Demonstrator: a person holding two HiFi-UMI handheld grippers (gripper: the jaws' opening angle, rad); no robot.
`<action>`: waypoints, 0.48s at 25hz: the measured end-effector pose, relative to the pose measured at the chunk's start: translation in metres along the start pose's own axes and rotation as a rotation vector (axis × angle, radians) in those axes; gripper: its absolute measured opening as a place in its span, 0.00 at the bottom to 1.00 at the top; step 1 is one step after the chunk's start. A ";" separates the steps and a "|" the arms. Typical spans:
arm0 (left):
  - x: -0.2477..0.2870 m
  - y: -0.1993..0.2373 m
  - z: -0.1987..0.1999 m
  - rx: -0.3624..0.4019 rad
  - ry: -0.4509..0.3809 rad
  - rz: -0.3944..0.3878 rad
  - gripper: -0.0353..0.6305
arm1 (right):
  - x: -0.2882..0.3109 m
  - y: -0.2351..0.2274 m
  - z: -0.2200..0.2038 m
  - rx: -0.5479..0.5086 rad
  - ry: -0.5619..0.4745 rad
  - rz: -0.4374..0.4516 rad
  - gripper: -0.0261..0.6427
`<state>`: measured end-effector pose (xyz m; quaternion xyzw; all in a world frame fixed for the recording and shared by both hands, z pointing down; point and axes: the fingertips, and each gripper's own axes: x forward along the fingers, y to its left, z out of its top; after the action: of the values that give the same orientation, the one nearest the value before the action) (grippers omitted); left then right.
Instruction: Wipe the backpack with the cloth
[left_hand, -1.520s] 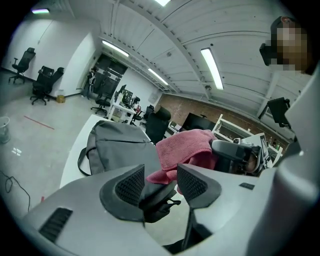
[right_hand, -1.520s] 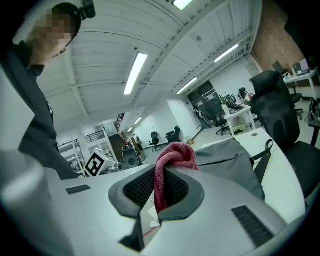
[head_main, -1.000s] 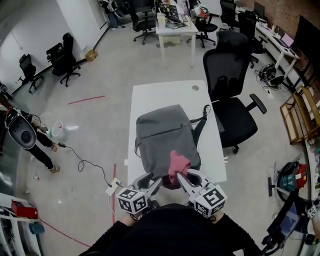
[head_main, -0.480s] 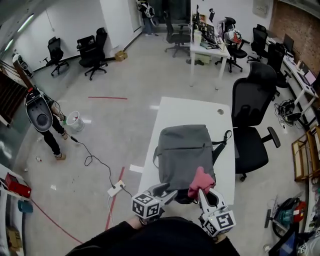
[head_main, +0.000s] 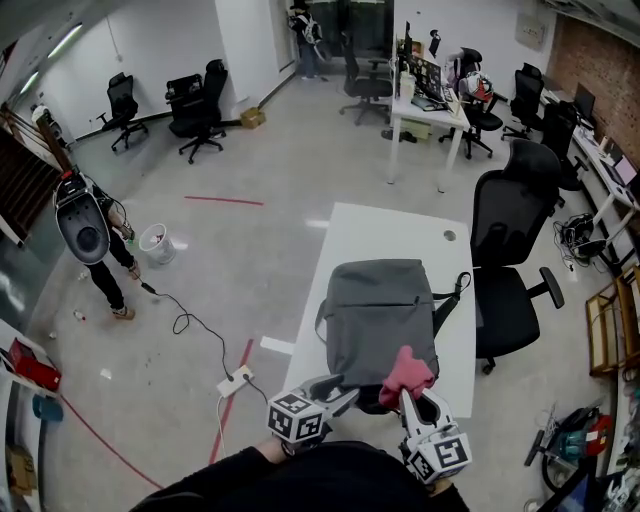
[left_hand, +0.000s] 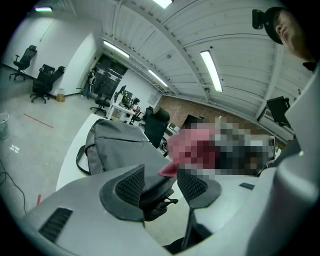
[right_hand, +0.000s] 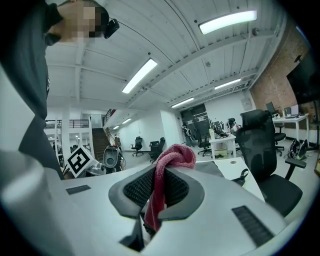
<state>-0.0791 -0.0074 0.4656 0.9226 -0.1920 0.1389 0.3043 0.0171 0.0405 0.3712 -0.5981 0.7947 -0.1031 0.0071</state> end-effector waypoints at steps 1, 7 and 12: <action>-0.001 0.000 0.000 0.000 0.000 0.000 0.38 | -0.001 0.001 0.000 -0.002 -0.003 0.000 0.09; -0.003 -0.003 -0.002 0.009 -0.001 -0.002 0.38 | -0.005 0.006 0.003 -0.012 -0.019 0.001 0.09; -0.004 -0.006 -0.001 0.016 -0.003 -0.008 0.38 | -0.008 0.009 0.004 -0.028 -0.023 0.001 0.09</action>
<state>-0.0803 -0.0007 0.4620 0.9260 -0.1877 0.1380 0.2971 0.0116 0.0500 0.3643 -0.5990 0.7962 -0.0853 0.0079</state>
